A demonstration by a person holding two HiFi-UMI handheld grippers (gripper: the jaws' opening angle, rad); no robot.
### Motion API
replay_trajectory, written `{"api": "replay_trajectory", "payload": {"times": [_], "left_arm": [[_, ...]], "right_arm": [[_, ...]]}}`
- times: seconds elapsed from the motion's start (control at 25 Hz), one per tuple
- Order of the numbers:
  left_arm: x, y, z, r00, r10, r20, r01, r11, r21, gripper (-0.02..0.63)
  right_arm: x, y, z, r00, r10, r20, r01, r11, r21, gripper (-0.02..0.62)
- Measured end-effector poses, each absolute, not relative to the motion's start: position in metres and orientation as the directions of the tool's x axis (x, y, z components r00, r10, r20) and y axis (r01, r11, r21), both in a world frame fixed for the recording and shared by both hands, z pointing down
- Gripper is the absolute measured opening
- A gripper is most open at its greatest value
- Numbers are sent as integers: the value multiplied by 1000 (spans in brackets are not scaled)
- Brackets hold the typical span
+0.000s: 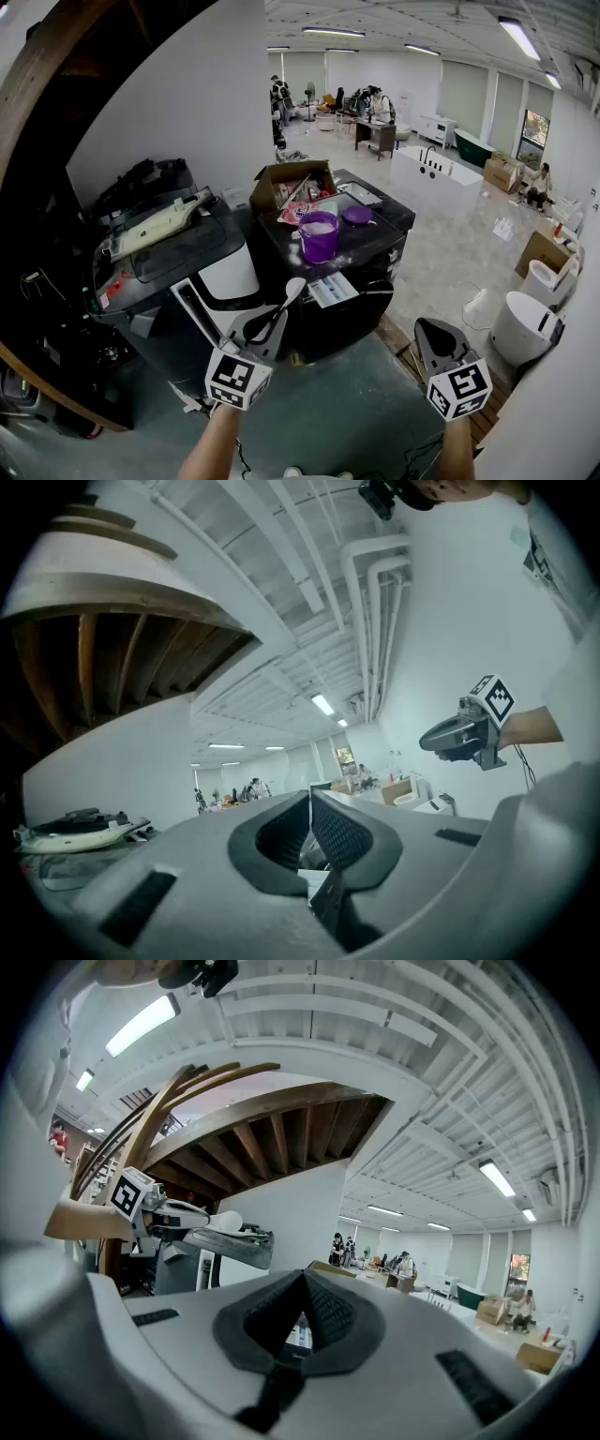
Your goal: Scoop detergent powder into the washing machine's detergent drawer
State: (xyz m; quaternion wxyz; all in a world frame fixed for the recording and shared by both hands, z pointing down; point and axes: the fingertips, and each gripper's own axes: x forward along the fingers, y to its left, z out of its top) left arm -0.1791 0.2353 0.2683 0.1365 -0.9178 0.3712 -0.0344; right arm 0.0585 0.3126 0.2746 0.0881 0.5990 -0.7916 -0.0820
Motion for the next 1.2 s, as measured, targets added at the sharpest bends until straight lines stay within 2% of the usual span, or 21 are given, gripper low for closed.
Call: {"api": "replay_trajectory", "payload": {"times": [0.44, 0.84, 1.2], "left_arm": [[-163, 245, 279, 711, -703, -15, -678, -681, -277, 14], [-150, 247, 293, 654, -754, -59, -743, -625, -239, 14], [-134, 222, 308, 631, -776, -3, -752, -611, -248, 14]], "right_arm": [[81, 321, 276, -291, -957, -4, -950, 288, 120, -3], [116, 323, 305, -300, -953, 50, -937, 304, 172, -5], [135, 291, 309, -339, -939, 49, -923, 342, 177, -5]]}}
